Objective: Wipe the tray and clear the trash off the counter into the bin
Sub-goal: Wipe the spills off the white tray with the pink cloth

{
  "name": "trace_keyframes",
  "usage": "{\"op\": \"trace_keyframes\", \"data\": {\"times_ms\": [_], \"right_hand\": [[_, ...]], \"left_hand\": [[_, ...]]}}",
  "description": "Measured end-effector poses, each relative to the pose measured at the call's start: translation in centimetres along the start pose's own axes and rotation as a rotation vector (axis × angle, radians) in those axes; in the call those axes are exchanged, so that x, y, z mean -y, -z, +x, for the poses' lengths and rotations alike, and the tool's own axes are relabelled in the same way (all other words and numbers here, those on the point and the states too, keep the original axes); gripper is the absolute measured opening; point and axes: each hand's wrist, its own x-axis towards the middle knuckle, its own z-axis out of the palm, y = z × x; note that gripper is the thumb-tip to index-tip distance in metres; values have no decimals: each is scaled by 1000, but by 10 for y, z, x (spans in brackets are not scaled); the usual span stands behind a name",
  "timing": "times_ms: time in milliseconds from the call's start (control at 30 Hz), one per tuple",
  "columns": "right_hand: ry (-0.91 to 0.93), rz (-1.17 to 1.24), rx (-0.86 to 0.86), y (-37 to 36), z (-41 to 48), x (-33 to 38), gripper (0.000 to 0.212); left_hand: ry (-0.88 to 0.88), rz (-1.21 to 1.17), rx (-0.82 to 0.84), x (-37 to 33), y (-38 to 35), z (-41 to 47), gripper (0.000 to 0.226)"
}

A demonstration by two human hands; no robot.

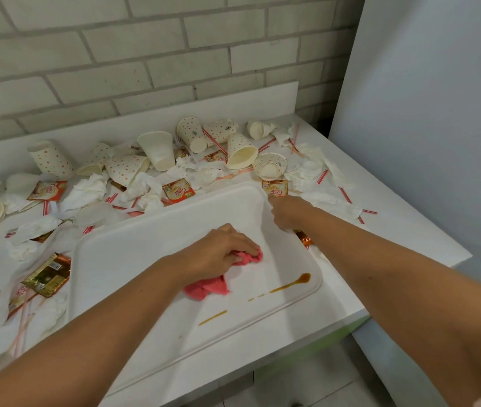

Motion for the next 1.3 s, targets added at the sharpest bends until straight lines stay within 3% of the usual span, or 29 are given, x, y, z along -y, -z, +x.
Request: {"op": "trace_keyframes", "data": {"times_ms": [267, 367, 567, 667, 900, 1033, 1133, 1300], "right_hand": [[-8, -10, -40, -1, 0, 2, 51], [2, -26, -58, -3, 2, 1, 48], [39, 52, -5, -1, 4, -3, 51], [47, 76, 2, -1, 3, -4, 53], [20, 44, -13, -2, 3, -1, 55], [46, -30, -54, -3, 2, 0, 54], [47, -16, -45, -4, 5, -2, 51], [76, 52, -27, -4, 6, -5, 45]], "left_hand": [[204, 71, -175, 13, 2, 41, 40], [115, 104, -115, -12, -20, 50, 44], [-71, 23, 26, -23, -17, 23, 28], [2, 11, 37, 0, 6, 9, 29], [256, 32, -198, 20, 1, 39, 42], [119, 181, -119, -32, -28, 53, 44], [40, 138, -75, -45, -37, 45, 40], [-108, 92, 137, -46, -23, 21, 31]]}}
